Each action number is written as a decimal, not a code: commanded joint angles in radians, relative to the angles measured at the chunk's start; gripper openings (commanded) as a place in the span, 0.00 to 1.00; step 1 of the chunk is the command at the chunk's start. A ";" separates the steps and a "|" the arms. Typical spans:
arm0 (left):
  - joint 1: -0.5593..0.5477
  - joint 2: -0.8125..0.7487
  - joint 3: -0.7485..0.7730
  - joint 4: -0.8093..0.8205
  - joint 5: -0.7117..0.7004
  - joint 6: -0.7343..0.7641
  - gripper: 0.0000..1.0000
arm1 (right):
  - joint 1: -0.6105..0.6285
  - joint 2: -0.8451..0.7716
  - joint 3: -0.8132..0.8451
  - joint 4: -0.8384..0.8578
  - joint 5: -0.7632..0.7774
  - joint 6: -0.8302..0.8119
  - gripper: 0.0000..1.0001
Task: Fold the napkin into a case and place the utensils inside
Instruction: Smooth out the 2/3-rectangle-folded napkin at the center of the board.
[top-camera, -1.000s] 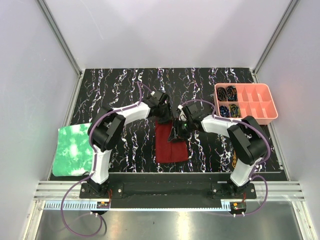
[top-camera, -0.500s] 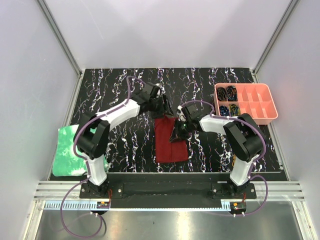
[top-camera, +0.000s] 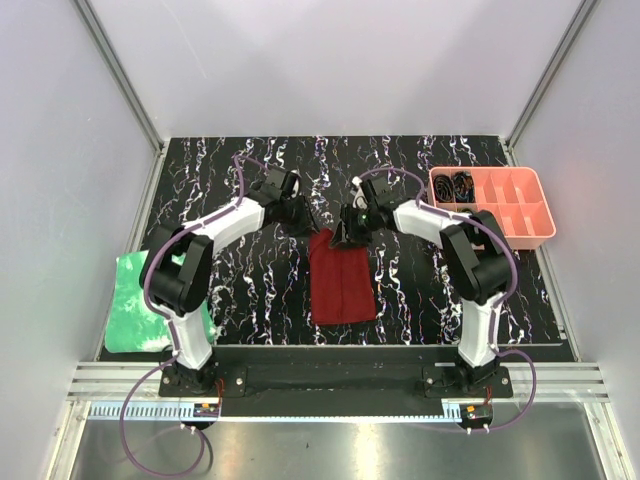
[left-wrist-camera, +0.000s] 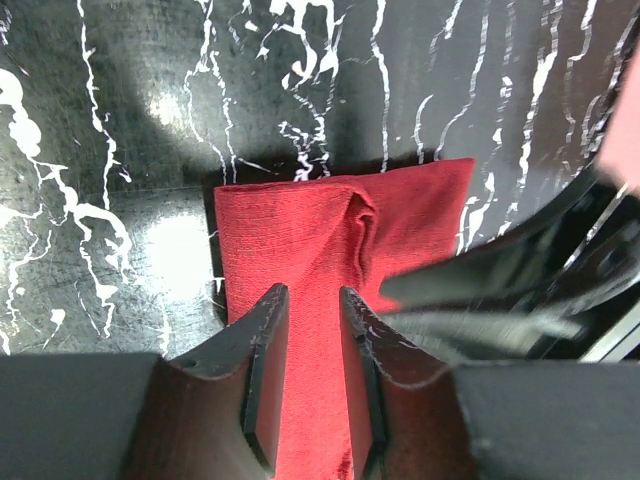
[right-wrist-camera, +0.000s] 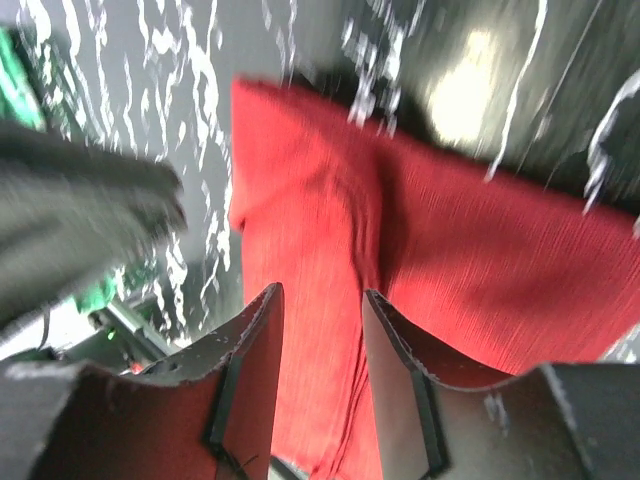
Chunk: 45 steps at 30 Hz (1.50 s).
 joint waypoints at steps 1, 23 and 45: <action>0.000 0.022 0.046 0.029 0.025 0.011 0.28 | -0.016 0.072 0.132 -0.079 0.032 -0.065 0.45; 0.000 0.063 0.061 0.040 0.035 -0.003 0.24 | -0.065 0.230 0.297 -0.127 0.034 -0.075 0.14; -0.004 0.060 0.080 0.013 -0.001 0.005 0.23 | -0.091 0.119 0.294 -0.177 -0.015 -0.097 0.43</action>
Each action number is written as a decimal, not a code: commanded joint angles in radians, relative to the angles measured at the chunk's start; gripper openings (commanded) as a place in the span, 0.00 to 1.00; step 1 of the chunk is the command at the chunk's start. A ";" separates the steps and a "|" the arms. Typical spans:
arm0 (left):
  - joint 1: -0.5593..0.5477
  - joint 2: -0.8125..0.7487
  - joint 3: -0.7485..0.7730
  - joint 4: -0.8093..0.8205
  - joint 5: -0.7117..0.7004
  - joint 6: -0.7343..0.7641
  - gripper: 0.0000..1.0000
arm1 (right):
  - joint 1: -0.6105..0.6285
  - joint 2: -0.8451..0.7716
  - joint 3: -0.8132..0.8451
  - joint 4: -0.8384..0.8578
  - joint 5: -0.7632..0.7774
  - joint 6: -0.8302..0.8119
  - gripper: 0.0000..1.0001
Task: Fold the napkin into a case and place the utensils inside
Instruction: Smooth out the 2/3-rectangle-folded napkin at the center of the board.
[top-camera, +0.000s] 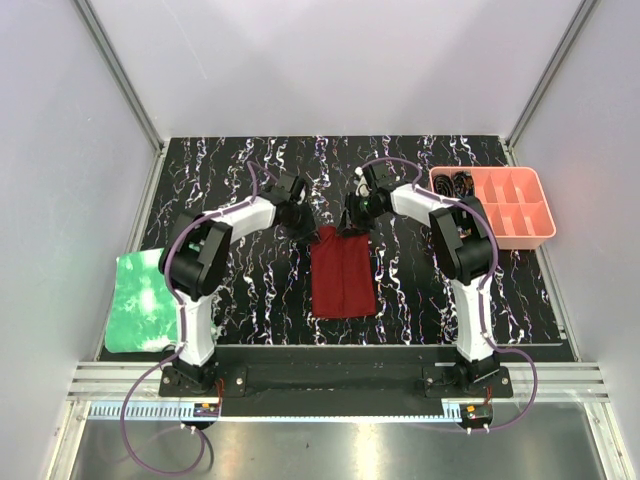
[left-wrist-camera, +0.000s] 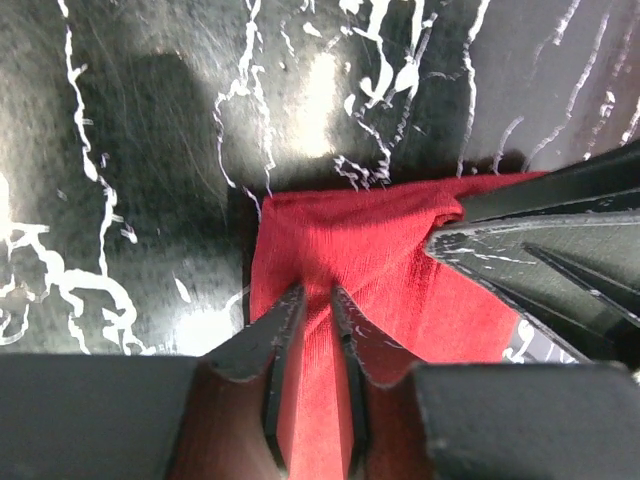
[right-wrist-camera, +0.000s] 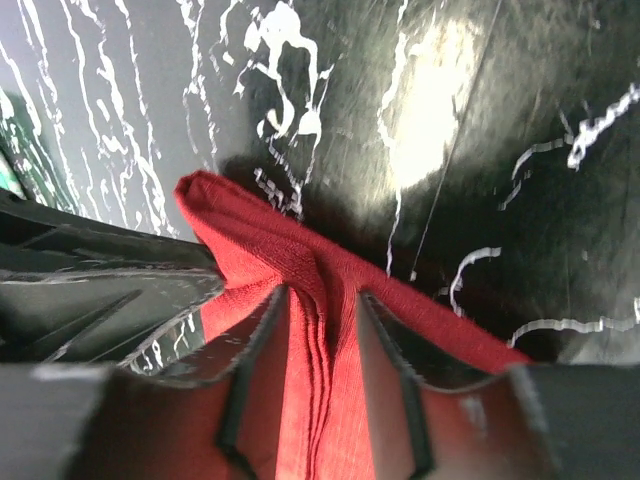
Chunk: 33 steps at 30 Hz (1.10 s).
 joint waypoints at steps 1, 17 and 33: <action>-0.005 -0.123 0.011 0.004 -0.002 0.010 0.24 | -0.010 -0.135 -0.027 -0.033 -0.013 -0.012 0.44; -0.176 -0.396 -0.433 0.145 0.072 -0.087 0.20 | 0.259 -0.470 -0.576 0.236 -0.040 0.200 0.30; -0.235 -0.543 -0.595 0.177 0.100 -0.139 0.20 | 0.263 -0.589 -0.688 0.221 -0.010 0.218 0.22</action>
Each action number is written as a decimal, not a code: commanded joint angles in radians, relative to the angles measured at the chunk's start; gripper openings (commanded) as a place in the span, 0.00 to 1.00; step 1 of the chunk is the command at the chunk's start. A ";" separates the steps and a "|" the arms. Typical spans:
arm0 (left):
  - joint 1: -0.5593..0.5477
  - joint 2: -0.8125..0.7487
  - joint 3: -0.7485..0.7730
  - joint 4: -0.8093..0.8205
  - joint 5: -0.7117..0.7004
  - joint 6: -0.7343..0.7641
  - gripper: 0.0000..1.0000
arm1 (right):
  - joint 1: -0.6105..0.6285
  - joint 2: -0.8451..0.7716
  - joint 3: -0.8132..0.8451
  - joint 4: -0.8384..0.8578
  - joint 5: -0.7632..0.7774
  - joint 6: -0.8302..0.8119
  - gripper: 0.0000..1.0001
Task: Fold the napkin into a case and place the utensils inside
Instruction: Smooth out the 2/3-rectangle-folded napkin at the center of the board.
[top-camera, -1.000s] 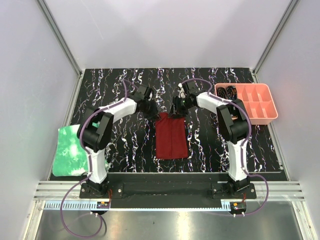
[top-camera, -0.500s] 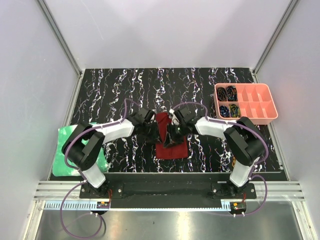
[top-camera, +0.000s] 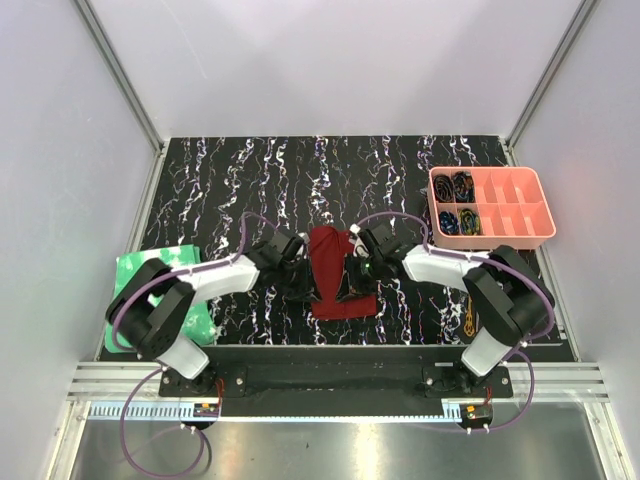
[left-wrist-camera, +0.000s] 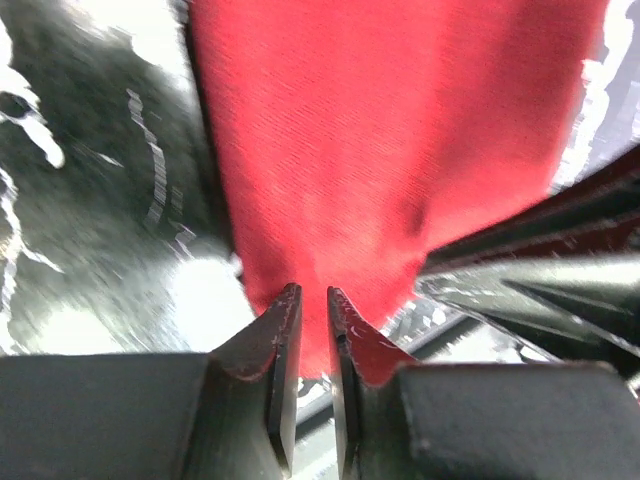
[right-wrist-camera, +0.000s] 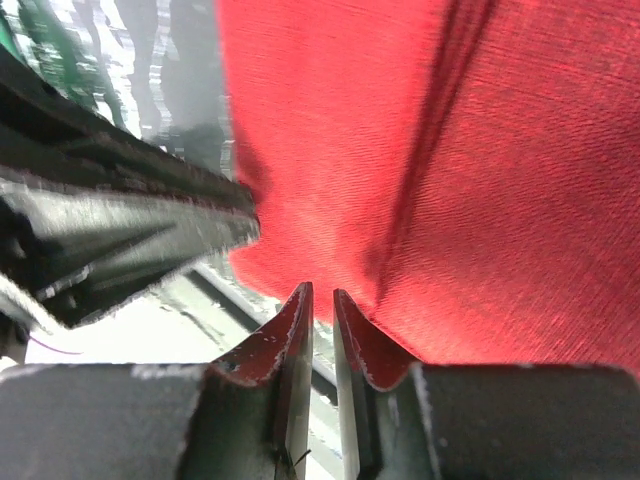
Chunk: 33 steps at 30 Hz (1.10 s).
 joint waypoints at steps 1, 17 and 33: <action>-0.016 -0.105 -0.005 0.029 0.044 -0.039 0.20 | 0.006 -0.073 0.014 0.025 -0.020 0.036 0.22; -0.045 -0.085 -0.159 0.127 0.069 -0.051 0.19 | 0.005 -0.018 0.033 0.047 0.012 0.050 0.22; -0.045 -0.054 -0.206 0.167 0.054 -0.047 0.21 | -0.035 0.361 0.538 0.028 -0.082 0.004 0.25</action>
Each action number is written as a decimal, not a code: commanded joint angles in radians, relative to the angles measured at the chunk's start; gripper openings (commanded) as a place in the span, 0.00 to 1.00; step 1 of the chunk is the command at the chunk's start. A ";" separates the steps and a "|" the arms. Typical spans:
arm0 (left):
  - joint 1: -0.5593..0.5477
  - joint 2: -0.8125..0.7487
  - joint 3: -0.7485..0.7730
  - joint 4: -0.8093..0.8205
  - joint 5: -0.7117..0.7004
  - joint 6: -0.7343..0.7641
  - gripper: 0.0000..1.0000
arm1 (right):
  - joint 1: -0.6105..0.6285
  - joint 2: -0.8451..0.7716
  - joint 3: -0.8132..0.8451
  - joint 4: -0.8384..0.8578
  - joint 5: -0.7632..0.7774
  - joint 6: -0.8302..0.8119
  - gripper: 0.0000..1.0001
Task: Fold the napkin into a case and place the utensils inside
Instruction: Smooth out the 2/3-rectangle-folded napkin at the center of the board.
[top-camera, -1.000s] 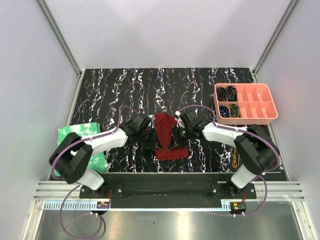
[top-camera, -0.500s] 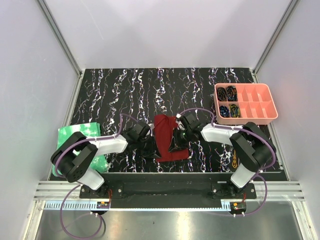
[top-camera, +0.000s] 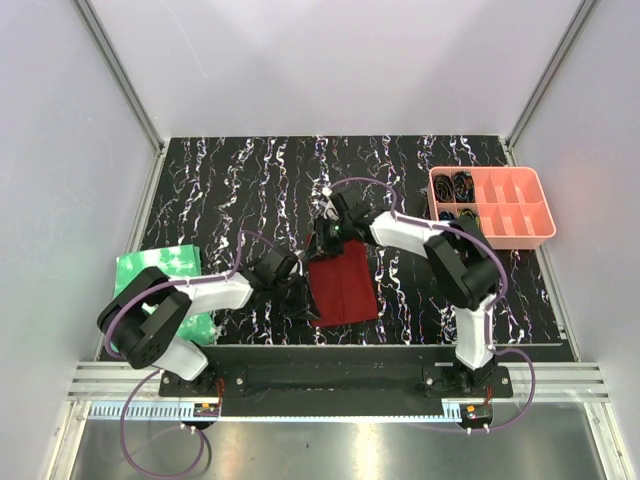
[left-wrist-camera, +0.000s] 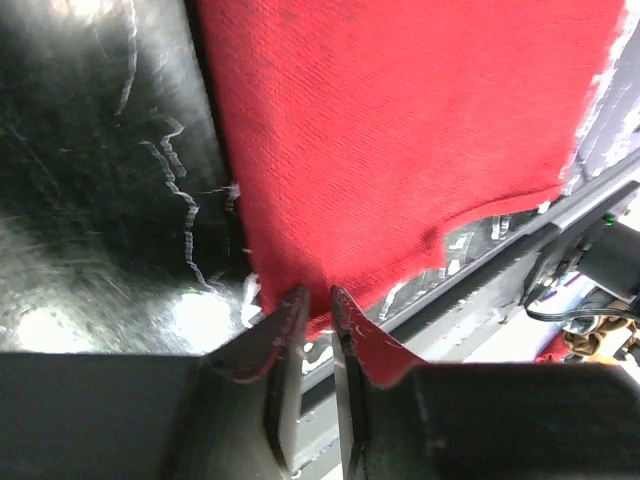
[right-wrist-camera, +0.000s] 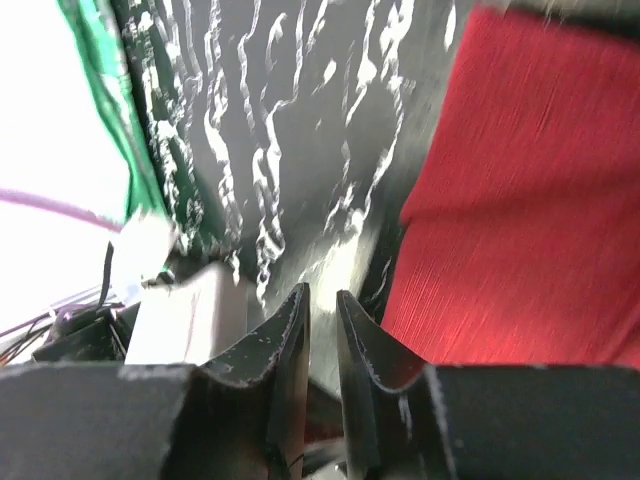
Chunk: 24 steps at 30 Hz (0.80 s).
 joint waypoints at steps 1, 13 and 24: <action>-0.005 0.042 -0.035 0.052 -0.011 0.016 0.21 | -0.038 0.117 0.120 0.010 -0.078 -0.045 0.25; -0.003 -0.029 0.010 -0.025 -0.040 0.039 0.22 | -0.132 0.211 0.234 0.004 -0.232 -0.090 0.25; 0.162 0.061 0.333 -0.083 0.037 0.084 0.31 | -0.214 0.080 0.195 -0.115 -0.137 -0.123 0.42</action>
